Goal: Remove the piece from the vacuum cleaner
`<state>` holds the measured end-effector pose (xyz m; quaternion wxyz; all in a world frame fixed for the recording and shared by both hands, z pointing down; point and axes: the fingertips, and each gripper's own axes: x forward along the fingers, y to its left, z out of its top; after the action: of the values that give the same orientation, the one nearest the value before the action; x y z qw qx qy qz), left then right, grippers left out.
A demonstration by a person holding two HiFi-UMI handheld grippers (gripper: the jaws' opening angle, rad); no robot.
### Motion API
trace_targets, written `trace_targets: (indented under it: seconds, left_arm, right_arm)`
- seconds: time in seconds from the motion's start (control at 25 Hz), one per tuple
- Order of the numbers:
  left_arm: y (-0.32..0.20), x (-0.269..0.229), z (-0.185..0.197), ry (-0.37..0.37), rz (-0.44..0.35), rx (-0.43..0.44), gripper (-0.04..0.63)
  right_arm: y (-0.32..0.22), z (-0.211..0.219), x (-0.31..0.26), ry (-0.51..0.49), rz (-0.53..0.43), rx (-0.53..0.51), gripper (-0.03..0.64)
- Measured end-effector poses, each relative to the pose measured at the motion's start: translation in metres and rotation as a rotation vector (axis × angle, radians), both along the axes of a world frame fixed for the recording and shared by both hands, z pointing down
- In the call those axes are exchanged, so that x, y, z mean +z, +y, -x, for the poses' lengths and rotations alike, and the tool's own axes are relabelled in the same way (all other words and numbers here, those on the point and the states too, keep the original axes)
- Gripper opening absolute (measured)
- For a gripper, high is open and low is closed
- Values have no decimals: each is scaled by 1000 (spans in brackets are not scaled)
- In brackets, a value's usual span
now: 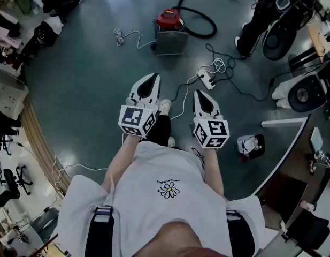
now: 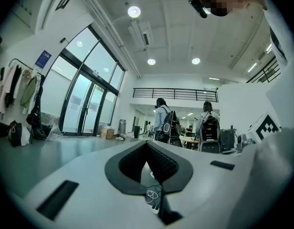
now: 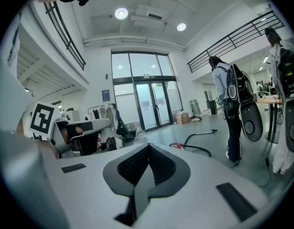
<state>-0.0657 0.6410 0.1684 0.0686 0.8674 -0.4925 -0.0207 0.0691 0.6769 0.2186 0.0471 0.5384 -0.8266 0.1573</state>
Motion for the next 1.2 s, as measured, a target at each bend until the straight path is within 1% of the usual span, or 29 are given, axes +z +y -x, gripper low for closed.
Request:
trace_targets:
  seconds: [0.08,0.24,0.36,0.52,0.68,0.8,0.92,1.04,1.12,1.2]
  left_arm:
    - [-9,-2,1,19,-8,-13,2]
    - [-32,2,5,92,-9,-22,2]
    - [-62,14,8,101,8,-17,2]
    - [-118,27,13,124,22,-25,2]
    - [-181,39,28,135,15,-44,3]
    - [-237,57,44,127,42,-44,2]
    - [-295,60,50,109,66,-10,3]
    - [-343,40,53,92,64,53,3]
    - [-370,32,58,85,66,81,2]
    - [-396,30,59,94,79,89,2]
  right_arm:
    - [-9,-6,2,6,7,20,11]
    - [-31,-10,9,27,19,31,11]
    - [-57,-9,14,23,20,32,11]
    - [-108,-7,12,19,-32,31,10]
    - [-169,6,12,18,-90,-7,11]
    - [-220,22,18,17,-97,-17,11]
    - [-273,37,15,-20,-74,-19,11]
    - [-318,51,-7,-69,-75,-5,11]
    - [-342,61,-21,-67,-103,-7,11]
    - [-366,67,-28,-26,-129,-23,12]
